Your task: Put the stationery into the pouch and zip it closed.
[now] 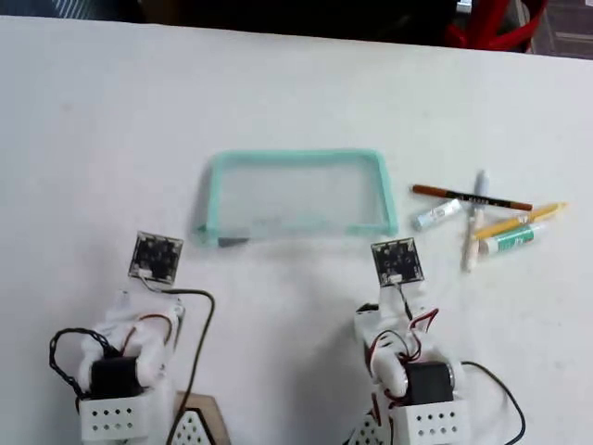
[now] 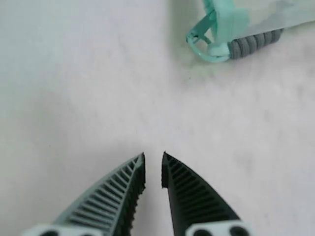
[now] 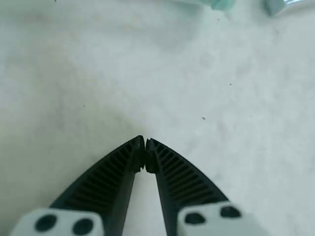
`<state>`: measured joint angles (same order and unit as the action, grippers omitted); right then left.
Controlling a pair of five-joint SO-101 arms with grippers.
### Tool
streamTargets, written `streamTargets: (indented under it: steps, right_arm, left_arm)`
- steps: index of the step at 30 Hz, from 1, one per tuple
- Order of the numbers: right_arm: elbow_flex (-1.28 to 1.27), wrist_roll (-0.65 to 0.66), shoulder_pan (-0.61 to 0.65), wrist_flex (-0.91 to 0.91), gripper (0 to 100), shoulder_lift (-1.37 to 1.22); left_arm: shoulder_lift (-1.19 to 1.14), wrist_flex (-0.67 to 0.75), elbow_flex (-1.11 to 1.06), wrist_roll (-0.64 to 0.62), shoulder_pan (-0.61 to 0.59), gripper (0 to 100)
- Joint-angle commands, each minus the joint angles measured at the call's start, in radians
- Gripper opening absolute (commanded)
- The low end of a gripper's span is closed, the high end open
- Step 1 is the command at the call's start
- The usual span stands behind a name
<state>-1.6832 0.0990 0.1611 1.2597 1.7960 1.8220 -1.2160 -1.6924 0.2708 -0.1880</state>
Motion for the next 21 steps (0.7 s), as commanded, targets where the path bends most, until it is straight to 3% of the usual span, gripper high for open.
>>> streamTargets:
  steps: [1,5,10,18,21]
  right_arm:
    - [-0.008,-0.002,-0.002,-0.004,1.8,0.004]
    - [-0.008,-0.002,-0.002,0.01,1.8,0.004]
    - [-0.008,-0.002,-0.002,0.01,1.8,0.004]
    - [-0.008,-0.002,-0.002,0.01,1.8,0.004]
    - [-0.008,-0.002,-0.002,0.01,1.8,0.004]
  left_arm:
    - [0.001,0.038,0.049,-0.014,0.016,7]
    - [0.001,0.044,0.054,0.0,0.016,8]
    - [0.001,0.097,0.138,0.138,0.018,8]
    - [0.001,0.11,0.262,-0.19,0.07,16]
    - [0.001,0.104,0.245,-0.21,0.068,16]
